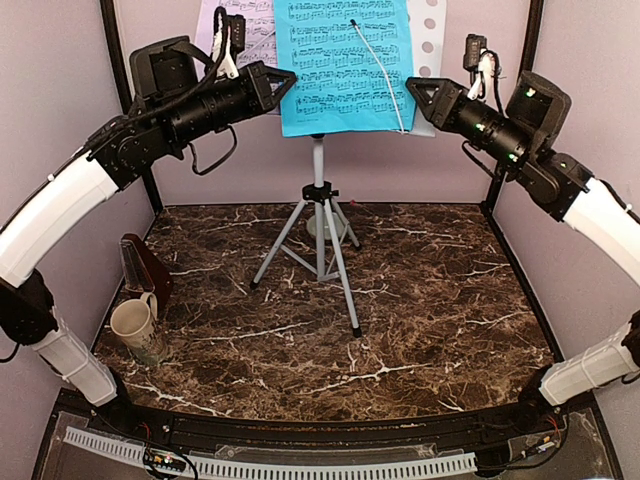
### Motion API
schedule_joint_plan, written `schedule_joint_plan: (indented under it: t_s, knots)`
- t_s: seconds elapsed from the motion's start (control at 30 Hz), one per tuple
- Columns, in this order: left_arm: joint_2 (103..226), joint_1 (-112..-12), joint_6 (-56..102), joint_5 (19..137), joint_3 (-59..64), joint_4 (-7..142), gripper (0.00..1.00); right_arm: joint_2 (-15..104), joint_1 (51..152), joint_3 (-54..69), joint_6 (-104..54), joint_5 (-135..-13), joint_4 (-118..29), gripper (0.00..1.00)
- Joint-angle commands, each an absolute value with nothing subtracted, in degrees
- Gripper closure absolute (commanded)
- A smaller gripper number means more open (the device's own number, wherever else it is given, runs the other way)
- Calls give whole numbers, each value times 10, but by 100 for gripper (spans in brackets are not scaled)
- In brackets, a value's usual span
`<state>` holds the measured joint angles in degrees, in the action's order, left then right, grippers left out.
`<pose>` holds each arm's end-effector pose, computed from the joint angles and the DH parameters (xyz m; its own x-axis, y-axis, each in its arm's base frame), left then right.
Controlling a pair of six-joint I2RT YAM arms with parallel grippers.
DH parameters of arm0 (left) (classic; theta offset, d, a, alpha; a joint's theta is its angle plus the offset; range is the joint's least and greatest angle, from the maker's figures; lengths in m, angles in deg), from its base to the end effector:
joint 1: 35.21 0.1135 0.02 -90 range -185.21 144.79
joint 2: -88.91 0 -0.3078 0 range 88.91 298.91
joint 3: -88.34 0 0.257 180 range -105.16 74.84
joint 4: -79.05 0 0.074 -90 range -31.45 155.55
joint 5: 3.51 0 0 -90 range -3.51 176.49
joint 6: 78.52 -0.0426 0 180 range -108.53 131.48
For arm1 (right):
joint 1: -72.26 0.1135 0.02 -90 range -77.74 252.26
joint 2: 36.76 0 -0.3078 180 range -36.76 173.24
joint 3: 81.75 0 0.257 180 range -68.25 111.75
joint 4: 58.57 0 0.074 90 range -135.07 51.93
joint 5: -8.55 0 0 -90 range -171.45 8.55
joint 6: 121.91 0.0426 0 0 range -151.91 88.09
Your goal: Set up the instrument practice props
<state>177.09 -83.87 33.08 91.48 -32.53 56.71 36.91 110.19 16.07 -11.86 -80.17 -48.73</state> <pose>0.2281 -0.2536 0.5809 -0.1442 -0.3913 -0.9089 0.6866 0.6219 -0.3767 0.2210 0.1734 0.5428 -0.0334 0.4085 -0.9121 -0.6602 0.6762 0.3270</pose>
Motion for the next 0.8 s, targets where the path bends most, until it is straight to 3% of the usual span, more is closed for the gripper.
schedule_joint_plan:
  t_s: [0.0,0.13,0.27,0.53,0.77]
  knots:
    - [1777,-842,304,922,-356,556,100,351,1098,152,-125,-807,-512,71]
    - [1772,-842,317,939,-355,544,100,345,1098,152,-133,-815,-511,71]
    - [1752,-845,330,950,-332,550,85,342,1099,154,-135,-815,-513,71]
    - [1723,-869,327,1000,-309,554,65,344,1098,159,-136,-812,-515,71]
    - [1740,-871,344,1031,-334,514,61,343,1098,160,-136,-813,-517,71]
